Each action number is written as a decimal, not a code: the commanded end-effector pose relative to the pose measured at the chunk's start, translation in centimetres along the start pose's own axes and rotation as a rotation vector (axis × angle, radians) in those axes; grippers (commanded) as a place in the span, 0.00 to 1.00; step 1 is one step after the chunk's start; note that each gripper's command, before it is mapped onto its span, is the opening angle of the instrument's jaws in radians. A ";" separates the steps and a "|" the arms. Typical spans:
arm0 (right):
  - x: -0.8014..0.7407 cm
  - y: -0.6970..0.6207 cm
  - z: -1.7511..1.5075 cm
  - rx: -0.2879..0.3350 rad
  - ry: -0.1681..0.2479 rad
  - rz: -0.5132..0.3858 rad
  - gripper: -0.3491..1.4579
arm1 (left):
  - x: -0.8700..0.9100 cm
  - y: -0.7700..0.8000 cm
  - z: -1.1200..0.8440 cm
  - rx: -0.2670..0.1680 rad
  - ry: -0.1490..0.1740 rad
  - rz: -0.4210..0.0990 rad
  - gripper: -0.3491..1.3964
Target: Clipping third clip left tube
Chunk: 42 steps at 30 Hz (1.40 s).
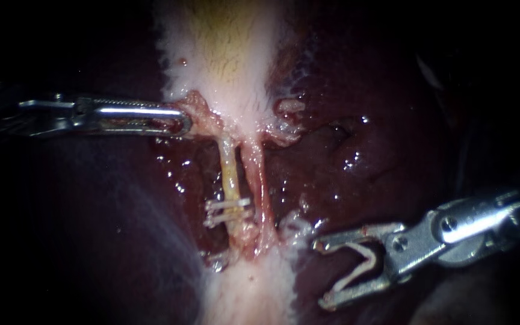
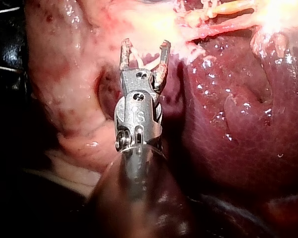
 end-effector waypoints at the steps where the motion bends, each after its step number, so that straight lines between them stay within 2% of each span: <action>1: 0.00 0.00 0.00 0.000 0.000 0.000 0.47 | 0.00 0.00 -0.01 -0.001 0.000 0.000 0.00; 6: 0.00 -0.01 -0.01 0.001 0.000 0.000 0.47 | 0.10 0.03 -0.13 -0.004 -0.002 -0.011 0.00; 10: -0.01 -0.01 -0.01 0.001 0.000 0.000 0.47 | 0.37 0.06 -0.38 0.012 0.001 -0.028 0.00; 14: 0.00 0.00 -0.01 0.000 0.000 0.000 0.47 | 0.67 0.12 -0.66 0.024 0.016 -0.042 0.00; 21: 0.00 0.00 -0.01 0.000 0.000 0.000 0.47 | 0.90 0.29 -0.93 0.028 0.035 -0.028 0.00; 27: 0.01 0.02 0.02 -0.002 0.001 0.002 0.47 | 0.86 0.34 -0.92 0.033 0.037 -0.026 0.00; 32: 0.11 0.10 0.14 -0.013 -0.002 0.008 0.47 | 0.76 0.34 -0.86 0.039 0.039 -0.020 0.00; 39: 0.29 0.36 0.45 -0.061 0.014 0.028 0.46 | 0.62 0.34 -0.74 0.030 0.037 -0.011 0.00; 42: 0.36 0.51 0.59 -0.100 0.042 0.039 0.47 | 0.61 0.34 -0.72 0.027 0.036 -0.011 0.00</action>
